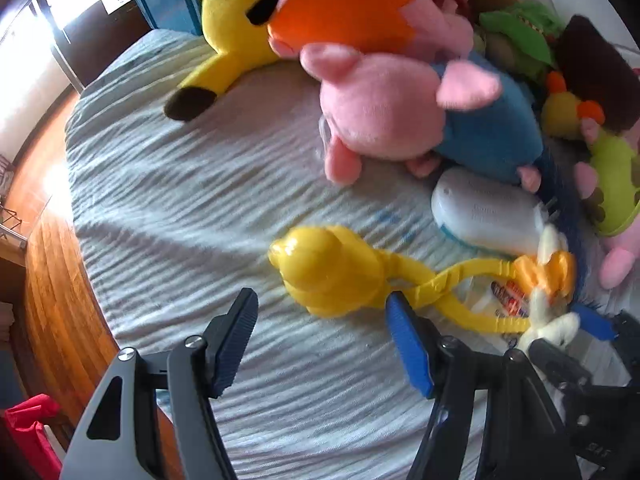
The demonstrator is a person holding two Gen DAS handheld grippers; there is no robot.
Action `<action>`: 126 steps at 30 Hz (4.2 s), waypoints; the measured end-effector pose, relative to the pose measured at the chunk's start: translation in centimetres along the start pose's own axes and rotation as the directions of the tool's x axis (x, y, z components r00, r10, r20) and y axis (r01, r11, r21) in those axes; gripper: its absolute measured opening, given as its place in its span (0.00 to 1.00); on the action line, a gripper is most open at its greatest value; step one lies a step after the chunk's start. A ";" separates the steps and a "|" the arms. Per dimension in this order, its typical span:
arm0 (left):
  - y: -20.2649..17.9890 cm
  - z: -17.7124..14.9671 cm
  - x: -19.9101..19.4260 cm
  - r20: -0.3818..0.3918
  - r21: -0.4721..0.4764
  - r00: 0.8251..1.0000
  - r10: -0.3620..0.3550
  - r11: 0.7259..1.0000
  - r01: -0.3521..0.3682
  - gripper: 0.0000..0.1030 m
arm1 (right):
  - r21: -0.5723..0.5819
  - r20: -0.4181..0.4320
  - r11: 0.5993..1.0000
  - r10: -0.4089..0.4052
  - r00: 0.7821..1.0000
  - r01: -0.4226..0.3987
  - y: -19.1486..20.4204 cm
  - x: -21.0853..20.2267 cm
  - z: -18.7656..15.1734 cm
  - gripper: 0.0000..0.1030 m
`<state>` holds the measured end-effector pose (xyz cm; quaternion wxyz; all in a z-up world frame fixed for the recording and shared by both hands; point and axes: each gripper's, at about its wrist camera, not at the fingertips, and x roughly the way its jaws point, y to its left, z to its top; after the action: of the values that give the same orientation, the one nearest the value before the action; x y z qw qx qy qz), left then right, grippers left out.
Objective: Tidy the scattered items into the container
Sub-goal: 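Grasp the yellow plastic toy with left gripper while right grasps the white plush with orange hat, then lift the yellow toy and the white plush off the bed, then carry the yellow toy and white plush toward the blue crate with both grippers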
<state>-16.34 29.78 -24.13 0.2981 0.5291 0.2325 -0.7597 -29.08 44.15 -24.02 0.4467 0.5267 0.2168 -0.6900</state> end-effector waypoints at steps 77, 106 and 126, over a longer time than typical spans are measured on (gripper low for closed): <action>8.1 2.4 -0.8 0.067 0.125 0.993 -0.096 0.988 0.088 0.58 | 0.192 0.083 0.962 -0.214 0.973 0.195 4.2 -4.6 -0.1 0.79; 4.2 -2.3 -0.6 0.009 0.149 0.995 -0.099 0.984 0.096 0.58 | 0.059 -0.007 0.980 -0.188 0.982 0.188 2.3 -0.6 -4.6 0.80; 4.5 -3.5 -1.4 0.027 0.081 0.998 -0.051 0.996 0.049 0.58 | -0.082 0.047 0.985 -0.151 0.987 0.155 2.3 -0.7 -5.2 0.89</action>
<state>-10.48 29.20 -24.16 0.2609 0.5237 0.2108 -0.7831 -24.32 47.29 -24.86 0.4187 0.4747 0.2768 -0.7230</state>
